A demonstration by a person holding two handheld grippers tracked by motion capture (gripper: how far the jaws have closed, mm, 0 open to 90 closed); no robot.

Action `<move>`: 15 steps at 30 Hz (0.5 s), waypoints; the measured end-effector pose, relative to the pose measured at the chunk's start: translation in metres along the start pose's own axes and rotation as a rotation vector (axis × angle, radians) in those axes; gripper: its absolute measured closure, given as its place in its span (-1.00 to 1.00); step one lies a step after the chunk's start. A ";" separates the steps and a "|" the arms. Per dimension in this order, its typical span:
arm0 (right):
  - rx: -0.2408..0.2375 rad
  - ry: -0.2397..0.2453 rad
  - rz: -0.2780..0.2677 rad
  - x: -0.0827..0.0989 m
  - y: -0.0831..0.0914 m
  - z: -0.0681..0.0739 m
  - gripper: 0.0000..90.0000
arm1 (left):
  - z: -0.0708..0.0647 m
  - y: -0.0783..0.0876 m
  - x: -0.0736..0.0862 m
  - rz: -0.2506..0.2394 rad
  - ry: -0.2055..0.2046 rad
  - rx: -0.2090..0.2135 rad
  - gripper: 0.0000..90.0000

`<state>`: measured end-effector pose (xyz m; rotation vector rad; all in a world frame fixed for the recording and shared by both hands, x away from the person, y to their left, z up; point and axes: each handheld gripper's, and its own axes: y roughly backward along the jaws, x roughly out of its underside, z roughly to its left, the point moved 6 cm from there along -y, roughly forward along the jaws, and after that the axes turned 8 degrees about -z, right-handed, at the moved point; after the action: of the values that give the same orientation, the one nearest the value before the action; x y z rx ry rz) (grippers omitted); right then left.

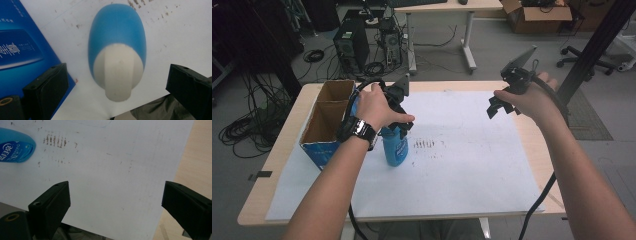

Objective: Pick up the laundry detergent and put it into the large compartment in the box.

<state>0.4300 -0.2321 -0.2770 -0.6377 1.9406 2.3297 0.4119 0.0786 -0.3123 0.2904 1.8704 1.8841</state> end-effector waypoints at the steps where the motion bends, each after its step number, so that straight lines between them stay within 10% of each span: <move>1: 0.000 -0.004 0.003 0.000 -0.001 -0.001 -0.81 | -0.001 0.000 -0.002 0.000 -0.003 0.005 -0.90; 15: -0.005 -0.004 0.000 0.000 -0.005 -0.008 -0.81 | -0.002 -0.007 -0.009 0.013 0.001 0.007 -0.89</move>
<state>0.4332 -0.2384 -0.2827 -0.6331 1.9336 2.3351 0.4198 0.0723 -0.3182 0.3046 1.8809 1.8869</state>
